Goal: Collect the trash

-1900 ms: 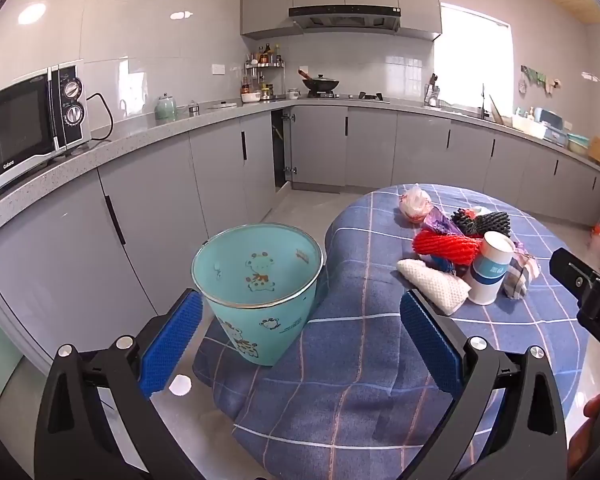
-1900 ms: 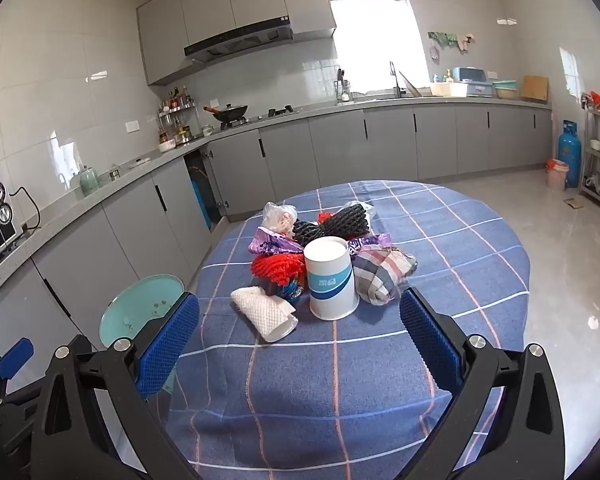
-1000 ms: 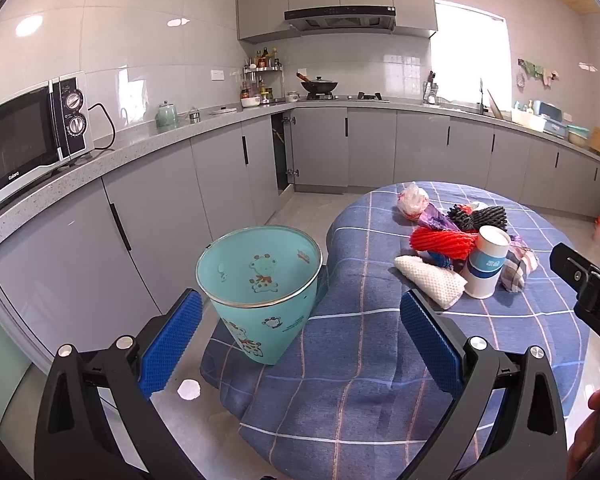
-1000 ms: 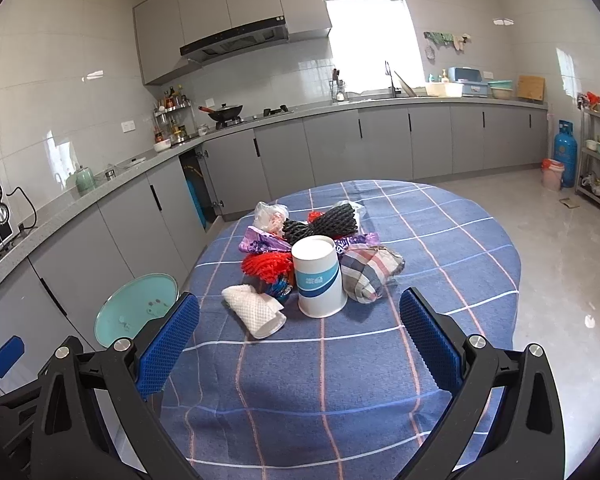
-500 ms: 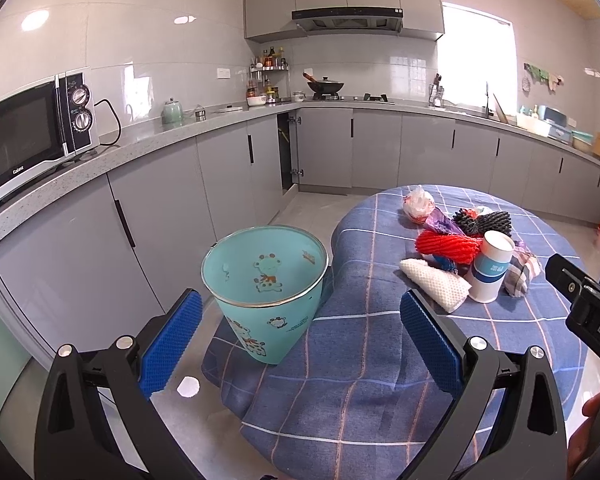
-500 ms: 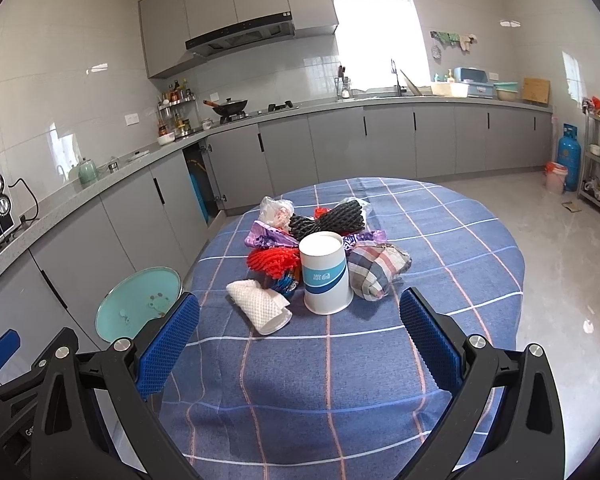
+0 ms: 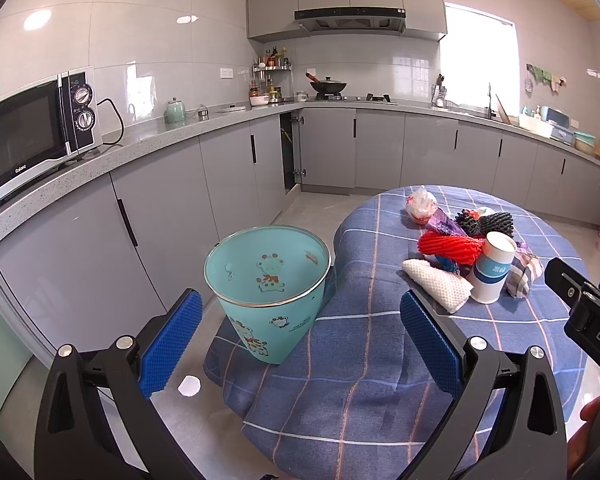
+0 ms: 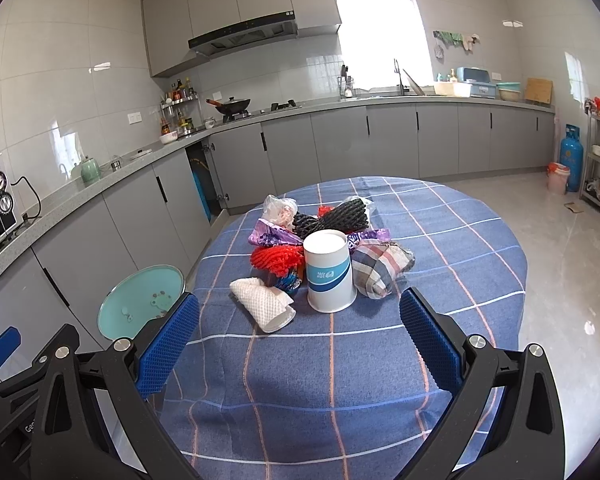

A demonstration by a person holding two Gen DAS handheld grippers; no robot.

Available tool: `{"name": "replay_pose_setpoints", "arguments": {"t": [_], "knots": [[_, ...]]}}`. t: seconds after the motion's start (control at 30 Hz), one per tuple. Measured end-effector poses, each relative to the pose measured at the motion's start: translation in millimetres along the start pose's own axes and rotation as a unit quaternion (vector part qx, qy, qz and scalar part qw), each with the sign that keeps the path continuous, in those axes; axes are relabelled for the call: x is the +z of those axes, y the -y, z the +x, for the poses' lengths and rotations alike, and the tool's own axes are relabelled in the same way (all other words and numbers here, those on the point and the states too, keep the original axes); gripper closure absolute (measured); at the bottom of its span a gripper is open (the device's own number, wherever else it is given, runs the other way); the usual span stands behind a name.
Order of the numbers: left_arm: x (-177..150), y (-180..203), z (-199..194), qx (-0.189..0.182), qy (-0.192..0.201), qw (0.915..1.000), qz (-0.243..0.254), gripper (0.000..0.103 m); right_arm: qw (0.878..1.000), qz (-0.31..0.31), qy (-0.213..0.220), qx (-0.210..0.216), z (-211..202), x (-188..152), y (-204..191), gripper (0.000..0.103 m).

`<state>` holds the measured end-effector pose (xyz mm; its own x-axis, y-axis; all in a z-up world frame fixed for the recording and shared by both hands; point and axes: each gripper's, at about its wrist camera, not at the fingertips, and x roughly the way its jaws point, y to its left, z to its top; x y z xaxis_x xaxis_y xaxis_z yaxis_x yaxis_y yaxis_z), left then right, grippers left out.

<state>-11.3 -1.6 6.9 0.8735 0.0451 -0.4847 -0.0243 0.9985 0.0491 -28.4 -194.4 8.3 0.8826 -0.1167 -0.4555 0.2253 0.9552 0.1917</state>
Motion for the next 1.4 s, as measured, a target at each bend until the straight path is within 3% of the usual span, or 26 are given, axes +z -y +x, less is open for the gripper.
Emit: {"name": "replay_pose_setpoints", "arguments": {"t": [1.4], "knots": [[-0.5,0.7,-0.3,-0.001,0.0,1.0,0.001,0.006,1.0,0.0,-0.009,0.002,2.0,-5.4,-3.9,0.004]]}}
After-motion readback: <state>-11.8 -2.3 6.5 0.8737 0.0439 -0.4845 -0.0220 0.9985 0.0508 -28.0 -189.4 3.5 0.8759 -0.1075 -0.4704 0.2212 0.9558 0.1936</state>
